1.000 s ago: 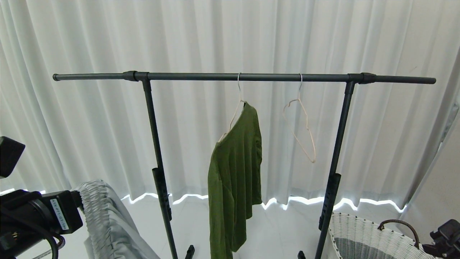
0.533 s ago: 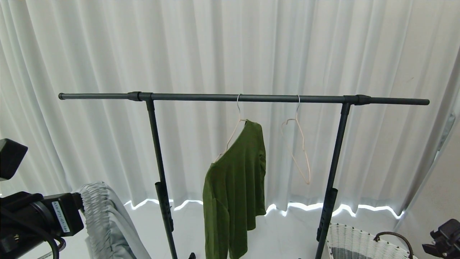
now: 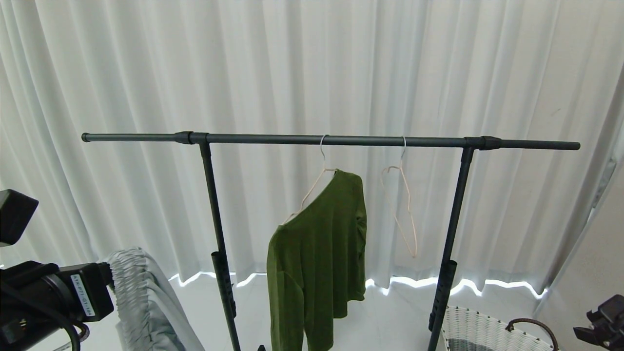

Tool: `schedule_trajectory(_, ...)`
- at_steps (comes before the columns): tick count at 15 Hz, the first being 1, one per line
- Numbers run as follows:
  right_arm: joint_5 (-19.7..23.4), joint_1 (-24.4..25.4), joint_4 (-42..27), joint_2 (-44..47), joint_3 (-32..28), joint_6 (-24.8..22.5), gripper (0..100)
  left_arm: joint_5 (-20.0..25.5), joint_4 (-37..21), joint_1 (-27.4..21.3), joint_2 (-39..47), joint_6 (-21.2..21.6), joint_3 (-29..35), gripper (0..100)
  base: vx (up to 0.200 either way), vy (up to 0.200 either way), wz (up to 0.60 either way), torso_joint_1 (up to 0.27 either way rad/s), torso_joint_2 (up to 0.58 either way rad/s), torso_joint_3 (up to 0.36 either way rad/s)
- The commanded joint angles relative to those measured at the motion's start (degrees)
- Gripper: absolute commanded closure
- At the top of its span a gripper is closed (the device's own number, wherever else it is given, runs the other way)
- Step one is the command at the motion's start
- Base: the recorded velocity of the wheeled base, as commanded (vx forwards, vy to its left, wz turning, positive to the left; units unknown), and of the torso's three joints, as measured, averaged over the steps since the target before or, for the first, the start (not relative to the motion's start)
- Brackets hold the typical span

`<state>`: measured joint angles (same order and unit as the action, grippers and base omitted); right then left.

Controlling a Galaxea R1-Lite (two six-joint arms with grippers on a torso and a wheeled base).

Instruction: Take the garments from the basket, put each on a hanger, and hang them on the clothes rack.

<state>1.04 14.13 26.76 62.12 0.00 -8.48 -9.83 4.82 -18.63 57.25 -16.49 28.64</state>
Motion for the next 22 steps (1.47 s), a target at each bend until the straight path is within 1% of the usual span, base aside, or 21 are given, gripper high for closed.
schedule_trajectory(1,0.11,0.11,-0.48,-3.50,0.00,-0.13,0,-0.02,0.02,-0.01,0.06,-0.03,0.02,100,0.000,0.000,0.00,0.000,0.00,0.000)
schedule_trajectory(8,0.11,0.11,-0.57,-2.27,0.00,-0.13,0,-0.02,0.02,-0.01,0.06,-0.03,0.02,100,0.000,0.000,0.00,0.000,0.00,0.000)
schedule_trajectory(12,0.11,0.02,-0.57,-2.53,0.00,-0.04,0,-0.02,0.02,-0.01,0.15,-0.03,-0.16,100,0.000,0.000,0.00,0.159,-0.33,-0.174)
schedule_trajectory(14,0.28,0.11,-0.57,-2.18,0.00,-0.22,0,-0.02,0.02,-0.01,0.15,-0.03,-0.42,100,0.000,0.000,0.00,0.044,-0.11,-0.061)
schedule_trajectory(16,0.19,0.11,-0.57,-0.07,-2.02,-0.22,0,-0.02,0.02,-0.01,0.15,0.67,-1.13,100,0.000,0.000,0.00,0.000,0.00,0.000)
schedule_trajectory(18,0.11,-0.24,-0.30,0.10,-5.01,0.49,0,-0.02,0.02,0.08,0.15,0.94,-1.21,100,0.000,0.000,0.00,0.000,0.00,0.000)
schedule_trajectory(19,0.02,-0.51,0.05,-0.42,-5.63,0.57,0,-0.02,0.02,0.08,-0.03,0.94,-1.21,100,0.000,0.000,0.00,0.000,0.00,0.000)
schedule_trajectory(20,0.28,-0.77,1.72,-3.06,-6.06,0.66,0,-0.02,0.11,0.08,-0.29,1.20,-1.13,100,0.000,0.000,0.00,0.000,0.00,0.000)
schedule_trajectory(21,0.63,-0.77,2.51,-5.61,-7.38,0.49,0,-0.02,0.11,0.08,-0.47,2.61,-1.04,100,0.000,0.000,0.00,0.000,0.00,0.000)
schedule_trajectory(22,0.46,-0.77,2.42,-6.31,-8.09,0.22,0,-0.02,0.11,0.08,-0.56,3.31,-1.13,100,0.000,0.000,0.00,0.000,0.00,0.000)
